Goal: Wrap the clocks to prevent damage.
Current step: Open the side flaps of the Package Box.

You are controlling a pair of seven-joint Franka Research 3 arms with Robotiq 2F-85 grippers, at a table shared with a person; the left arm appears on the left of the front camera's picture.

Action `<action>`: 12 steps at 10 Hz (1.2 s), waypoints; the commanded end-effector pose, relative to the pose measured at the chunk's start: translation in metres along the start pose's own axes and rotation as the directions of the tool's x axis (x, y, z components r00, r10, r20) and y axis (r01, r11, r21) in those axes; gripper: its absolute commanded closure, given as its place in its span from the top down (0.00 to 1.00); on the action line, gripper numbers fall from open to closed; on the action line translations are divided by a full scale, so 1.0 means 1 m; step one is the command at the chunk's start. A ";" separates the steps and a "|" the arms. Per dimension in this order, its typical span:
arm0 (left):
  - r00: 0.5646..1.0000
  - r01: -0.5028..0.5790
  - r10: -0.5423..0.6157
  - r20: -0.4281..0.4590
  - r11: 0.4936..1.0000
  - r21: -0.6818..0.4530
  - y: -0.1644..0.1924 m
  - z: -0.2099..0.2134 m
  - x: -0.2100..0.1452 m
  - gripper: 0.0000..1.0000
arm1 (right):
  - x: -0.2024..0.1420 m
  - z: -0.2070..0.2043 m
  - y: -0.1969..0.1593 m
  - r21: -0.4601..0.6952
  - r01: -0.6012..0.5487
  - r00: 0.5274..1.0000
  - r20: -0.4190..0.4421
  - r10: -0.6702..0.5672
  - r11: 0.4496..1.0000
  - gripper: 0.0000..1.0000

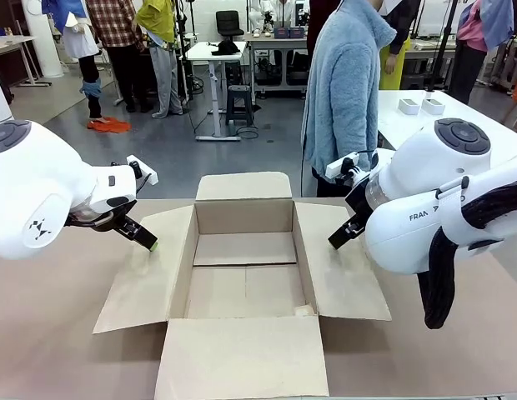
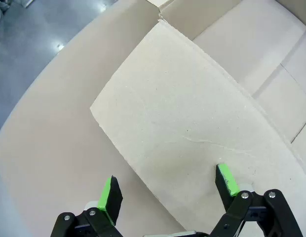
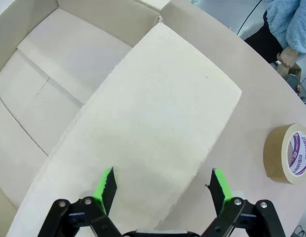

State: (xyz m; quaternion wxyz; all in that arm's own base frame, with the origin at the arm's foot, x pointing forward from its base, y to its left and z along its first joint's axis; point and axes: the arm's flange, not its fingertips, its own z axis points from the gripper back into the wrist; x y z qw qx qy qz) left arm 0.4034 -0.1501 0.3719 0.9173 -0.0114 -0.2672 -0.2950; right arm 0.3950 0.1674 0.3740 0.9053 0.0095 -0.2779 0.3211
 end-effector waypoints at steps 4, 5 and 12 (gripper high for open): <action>0.997 0.012 -0.013 -0.072 1.000 -0.026 0.020 0.062 0.040 1.00 | 0.030 0.074 -0.007 -0.004 0.022 0.999 0.037 -0.022 1.000 1.00; 0.996 0.027 -0.031 -0.081 0.998 -0.051 0.032 0.102 0.066 1.00 | 0.049 0.118 -0.013 0.024 0.060 0.997 0.053 -0.061 0.998 1.00; 0.986 0.049 -0.053 -0.156 0.998 -0.029 0.045 0.238 0.104 1.00 | 0.075 0.271 0.022 -0.029 0.036 0.997 -0.063 -0.037 0.999 1.00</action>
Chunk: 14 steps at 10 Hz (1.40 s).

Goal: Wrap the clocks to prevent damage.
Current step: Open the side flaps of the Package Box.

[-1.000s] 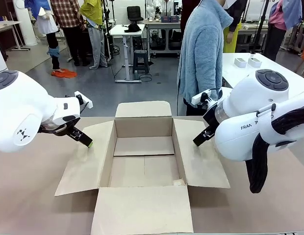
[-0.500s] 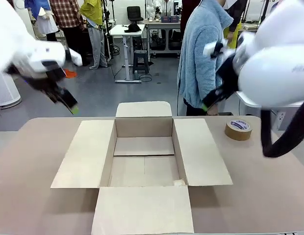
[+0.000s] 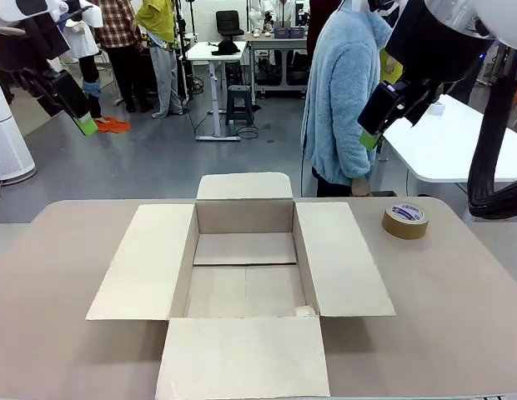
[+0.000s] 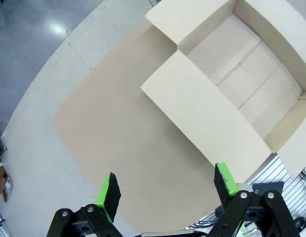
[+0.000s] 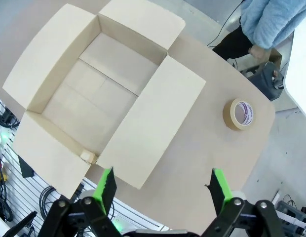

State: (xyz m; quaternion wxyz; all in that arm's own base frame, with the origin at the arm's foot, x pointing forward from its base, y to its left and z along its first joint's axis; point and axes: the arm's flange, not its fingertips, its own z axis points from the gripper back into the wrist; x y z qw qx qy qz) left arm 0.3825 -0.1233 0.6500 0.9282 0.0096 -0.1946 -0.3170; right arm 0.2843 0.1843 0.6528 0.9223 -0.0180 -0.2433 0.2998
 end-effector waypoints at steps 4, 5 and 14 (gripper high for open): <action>1.000 0.009 -0.009 -0.005 1.000 -0.009 -0.004 -0.015 -0.003 1.00 | -0.004 -0.017 -0.011 0.012 0.002 1.000 0.026 -0.002 1.000 1.00; 1.000 0.009 -0.009 -0.005 1.000 -0.009 -0.004 -0.015 -0.003 1.00 | -0.002 -0.011 -0.007 0.004 0.013 1.000 0.008 -0.013 1.000 1.00; 0.786 0.516 -0.272 0.555 0.783 -0.348 0.088 -0.042 -0.042 1.00 | -0.093 -0.044 -0.149 0.491 -0.381 0.813 0.581 0.031 0.784 1.00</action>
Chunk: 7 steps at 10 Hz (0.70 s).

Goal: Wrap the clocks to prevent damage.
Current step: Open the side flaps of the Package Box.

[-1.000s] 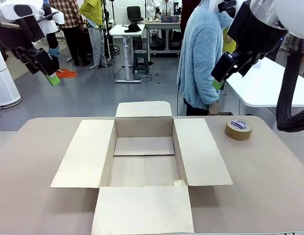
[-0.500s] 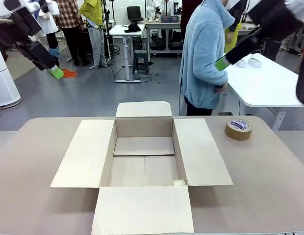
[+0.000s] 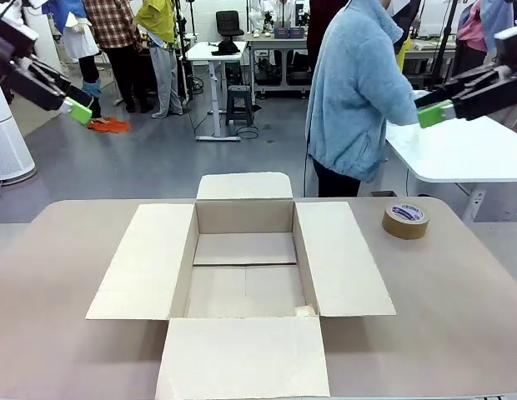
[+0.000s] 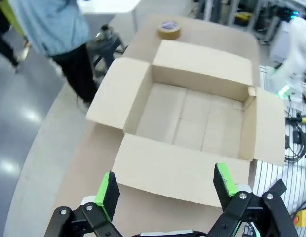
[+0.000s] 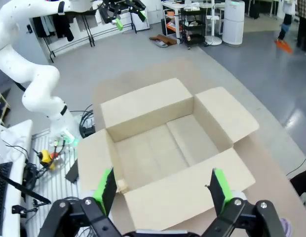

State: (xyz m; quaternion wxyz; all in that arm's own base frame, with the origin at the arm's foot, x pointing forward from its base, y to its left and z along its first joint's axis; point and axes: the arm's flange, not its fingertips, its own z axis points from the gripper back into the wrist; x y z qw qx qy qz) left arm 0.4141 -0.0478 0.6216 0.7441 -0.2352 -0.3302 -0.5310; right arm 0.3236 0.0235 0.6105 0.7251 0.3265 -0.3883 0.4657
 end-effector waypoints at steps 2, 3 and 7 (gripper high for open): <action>0.998 -0.055 0.057 0.023 0.996 -0.075 0.019 0.002 -0.037 1.00 | -0.037 0.016 -0.005 -0.067 0.065 0.998 0.011 -0.064 0.996 1.00; 0.997 -0.070 0.073 0.031 0.994 -0.079 0.016 0.007 -0.045 1.00 | -0.049 0.021 -0.006 -0.084 0.081 0.997 0.011 -0.081 0.993 1.00; 0.990 -0.140 0.140 -0.005 0.990 -0.027 0.008 0.019 -0.060 1.00 | -0.083 0.027 -0.012 -0.151 0.168 0.984 -0.031 -0.174 0.974 1.00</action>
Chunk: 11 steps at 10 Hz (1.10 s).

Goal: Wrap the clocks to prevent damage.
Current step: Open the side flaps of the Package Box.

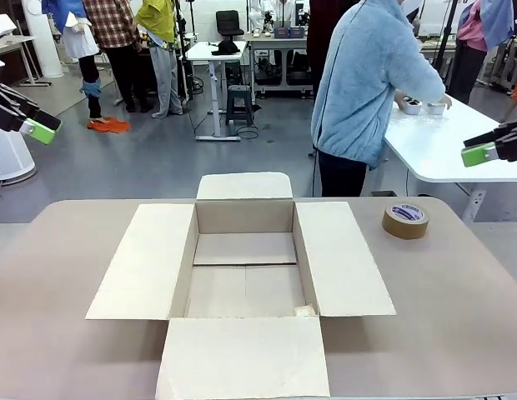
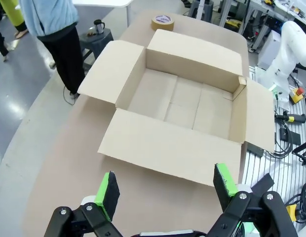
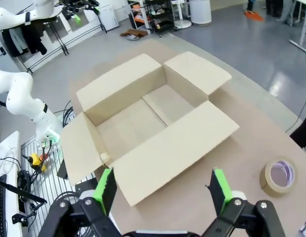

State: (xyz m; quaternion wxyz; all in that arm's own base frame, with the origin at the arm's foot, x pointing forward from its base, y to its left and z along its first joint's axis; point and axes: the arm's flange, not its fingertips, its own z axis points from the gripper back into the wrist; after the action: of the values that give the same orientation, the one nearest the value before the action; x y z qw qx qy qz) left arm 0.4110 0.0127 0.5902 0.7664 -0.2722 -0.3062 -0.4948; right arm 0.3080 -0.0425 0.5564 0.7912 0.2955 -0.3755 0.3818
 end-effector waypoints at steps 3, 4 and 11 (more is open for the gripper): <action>1.000 -0.010 0.010 -0.007 1.000 0.009 -0.001 0.001 -0.001 1.00 | 0.000 0.000 0.000 0.000 0.000 1.000 0.000 0.000 1.000 1.00; 1.000 -0.010 0.010 -0.007 1.000 0.009 -0.001 0.001 -0.001 1.00 | 0.000 0.000 0.000 0.000 0.000 1.000 0.000 0.000 1.000 1.00; 0.999 -0.018 0.020 -0.036 0.999 0.047 -0.011 0.001 -0.004 0.15 | 0.001 -0.001 0.010 -0.043 0.023 0.999 -0.024 -0.024 0.999 0.40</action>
State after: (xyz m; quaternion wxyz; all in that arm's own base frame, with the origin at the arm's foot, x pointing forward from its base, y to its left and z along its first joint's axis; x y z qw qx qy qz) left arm 0.4067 0.0118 0.5894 0.7786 -0.2608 -0.2985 -0.4864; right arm 0.3030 -0.0400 0.5604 0.8019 0.2783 -0.3700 0.3776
